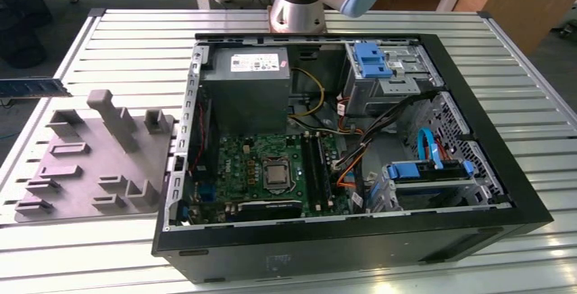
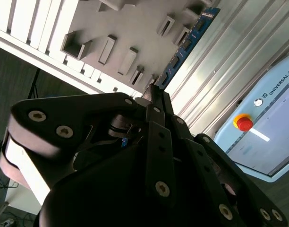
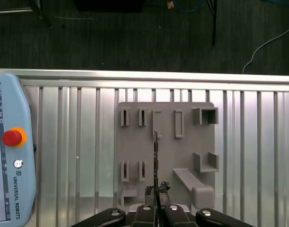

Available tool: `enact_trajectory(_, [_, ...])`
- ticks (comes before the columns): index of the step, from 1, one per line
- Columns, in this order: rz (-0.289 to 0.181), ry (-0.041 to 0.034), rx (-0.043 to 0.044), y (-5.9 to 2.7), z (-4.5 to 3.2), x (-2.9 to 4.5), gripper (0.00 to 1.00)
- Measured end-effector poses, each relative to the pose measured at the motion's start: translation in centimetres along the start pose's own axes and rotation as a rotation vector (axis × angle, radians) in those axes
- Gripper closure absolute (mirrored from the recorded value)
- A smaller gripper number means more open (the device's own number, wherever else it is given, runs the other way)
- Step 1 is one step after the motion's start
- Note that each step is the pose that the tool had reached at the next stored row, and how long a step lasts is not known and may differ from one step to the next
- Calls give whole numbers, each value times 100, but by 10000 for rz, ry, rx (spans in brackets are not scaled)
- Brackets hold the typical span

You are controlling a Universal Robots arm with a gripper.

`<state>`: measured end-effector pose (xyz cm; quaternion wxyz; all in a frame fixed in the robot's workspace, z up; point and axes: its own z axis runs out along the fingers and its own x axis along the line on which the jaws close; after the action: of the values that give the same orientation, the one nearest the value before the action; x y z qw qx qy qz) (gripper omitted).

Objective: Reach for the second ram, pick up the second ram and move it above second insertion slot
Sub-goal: 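Pick up the second ram and move it above second insertion slot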

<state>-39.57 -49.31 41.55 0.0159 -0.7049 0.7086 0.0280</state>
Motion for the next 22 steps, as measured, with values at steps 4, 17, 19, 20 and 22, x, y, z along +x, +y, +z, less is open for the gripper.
enact_trajectory(4, [-1,0,0,-106,-2,-1,87])
enact_trajectory(17, [0,-6,0,-527,-8,-3,87])
enact_trajectory(19, [0,-5,0,-584,-9,-3,87])
enact_trajectory(20, [0,-5,0,-614,-10,-4,87])
enact_trajectory(22, [-1,-6,0,-670,-10,-4,87])
